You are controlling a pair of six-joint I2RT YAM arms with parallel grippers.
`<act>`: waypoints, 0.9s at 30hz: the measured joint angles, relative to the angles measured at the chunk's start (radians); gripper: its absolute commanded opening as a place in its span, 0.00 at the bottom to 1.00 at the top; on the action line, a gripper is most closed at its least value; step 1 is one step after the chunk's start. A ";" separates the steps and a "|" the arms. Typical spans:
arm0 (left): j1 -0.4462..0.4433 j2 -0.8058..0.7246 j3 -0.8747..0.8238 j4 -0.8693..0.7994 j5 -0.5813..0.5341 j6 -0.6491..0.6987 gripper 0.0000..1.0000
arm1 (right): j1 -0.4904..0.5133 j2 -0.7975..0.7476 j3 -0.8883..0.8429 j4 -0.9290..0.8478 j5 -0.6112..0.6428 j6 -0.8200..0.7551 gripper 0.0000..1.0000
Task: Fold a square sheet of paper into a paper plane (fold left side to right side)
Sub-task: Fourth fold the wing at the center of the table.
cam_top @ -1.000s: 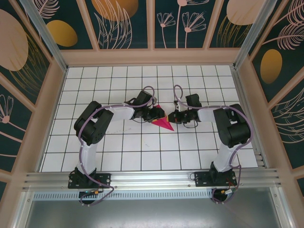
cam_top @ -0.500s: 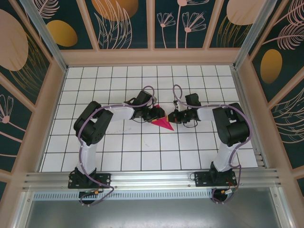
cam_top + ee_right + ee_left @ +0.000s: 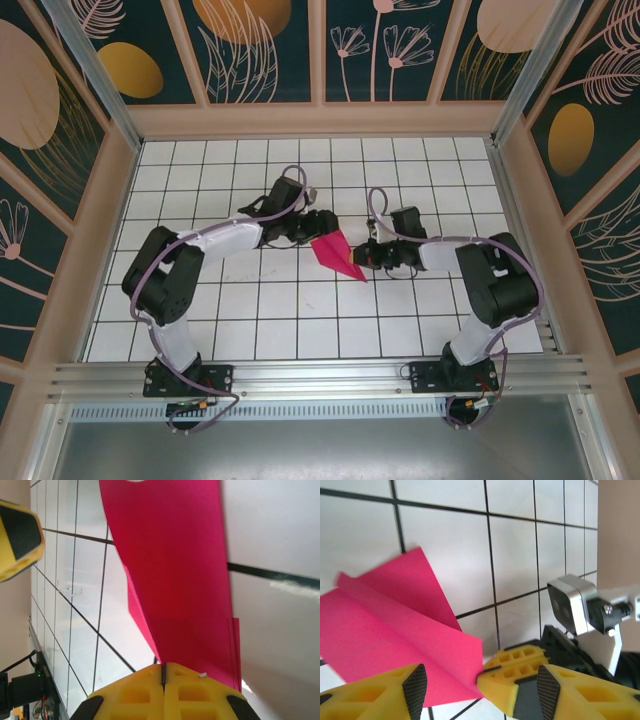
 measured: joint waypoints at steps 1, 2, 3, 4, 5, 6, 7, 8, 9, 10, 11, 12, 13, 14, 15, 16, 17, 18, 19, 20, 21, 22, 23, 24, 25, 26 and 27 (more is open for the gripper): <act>0.008 -0.008 -0.017 0.004 -0.005 -0.003 0.61 | 0.009 -0.013 -0.012 0.018 0.009 0.021 0.00; 0.016 -0.011 -0.033 0.008 -0.010 -0.006 0.60 | 0.019 -0.028 -0.028 0.042 0.017 0.050 0.00; 0.023 -0.011 -0.051 0.008 -0.015 -0.007 0.60 | 0.028 -0.040 -0.043 0.064 0.025 0.077 0.00; 0.029 -0.011 -0.065 0.007 -0.020 -0.009 0.59 | 0.037 -0.050 -0.057 0.084 0.037 0.104 0.00; 0.035 -0.011 -0.080 0.006 -0.026 -0.011 0.57 | 0.049 -0.060 -0.068 0.099 0.050 0.132 0.00; 0.038 -0.010 -0.091 0.006 -0.031 -0.012 0.54 | 0.063 -0.065 -0.074 0.110 0.064 0.157 0.00; 0.040 -0.010 -0.098 0.006 -0.035 -0.014 0.48 | 0.077 -0.068 -0.076 0.121 0.077 0.178 0.00; 0.040 -0.010 -0.103 0.006 -0.037 -0.015 0.44 | 0.093 -0.068 -0.076 0.133 0.094 0.199 0.00; 0.040 -0.010 -0.105 0.007 -0.037 -0.015 0.40 | 0.108 -0.068 -0.076 0.143 0.107 0.220 0.00; 0.040 -0.010 -0.106 0.008 -0.036 -0.019 0.37 | 0.119 -0.068 -0.076 0.147 0.117 0.237 0.00; 0.040 -0.009 -0.106 0.008 -0.036 -0.021 0.35 | 0.129 -0.068 -0.076 0.155 0.124 0.256 0.00; 0.040 -0.008 -0.106 0.011 -0.035 -0.023 0.34 | 0.135 -0.067 -0.076 0.163 0.133 0.274 0.00; 0.040 -0.006 -0.106 0.016 -0.035 -0.025 0.34 | 0.137 -0.066 -0.077 0.173 0.137 0.290 0.00; 0.040 -0.003 -0.106 0.021 -0.032 -0.026 0.34 | 0.139 -0.064 -0.077 0.185 0.140 0.305 0.00; 0.040 0.003 -0.107 0.028 -0.029 -0.026 0.34 | 0.139 -0.061 -0.077 0.196 0.142 0.319 0.00; 0.040 0.008 -0.107 0.033 -0.028 -0.026 0.33 | 0.140 -0.058 -0.077 0.204 0.144 0.328 0.00; 0.040 0.015 -0.108 0.036 -0.026 -0.027 0.34 | 0.142 -0.052 -0.077 0.213 0.146 0.340 0.00; 0.040 0.024 -0.108 0.038 -0.023 -0.030 0.35 | 0.145 -0.046 -0.077 0.219 0.146 0.349 0.00; 0.040 0.031 -0.109 0.042 -0.018 -0.030 0.35 | 0.148 -0.040 -0.077 0.225 0.147 0.357 0.00; 0.040 0.039 -0.110 0.046 -0.011 -0.033 0.35 | 0.151 -0.034 -0.077 0.233 0.146 0.367 0.00; 0.040 0.045 -0.112 0.051 -0.005 -0.036 0.35 | 0.153 -0.027 -0.077 0.241 0.146 0.372 0.00; 0.040 0.051 -0.113 0.056 -0.001 -0.039 0.35 | 0.154 -0.021 -0.077 0.245 0.147 0.375 0.00; 0.040 0.056 -0.114 0.060 0.005 -0.042 0.35 | 0.154 -0.016 -0.077 0.249 0.146 0.378 0.00; 0.040 0.061 -0.114 0.065 0.011 -0.045 0.35 | 0.154 -0.011 -0.077 0.251 0.147 0.383 0.00; 0.037 0.065 -0.114 0.071 0.016 -0.047 0.35 | 0.154 -0.008 -0.077 0.251 0.147 0.386 0.00; 0.036 0.070 -0.114 0.077 0.018 -0.049 0.34 | 0.154 -0.003 -0.077 0.251 0.147 0.390 0.00; 0.034 0.076 -0.114 0.084 0.020 -0.053 0.34 | 0.154 -0.001 -0.077 0.251 0.147 0.393 0.00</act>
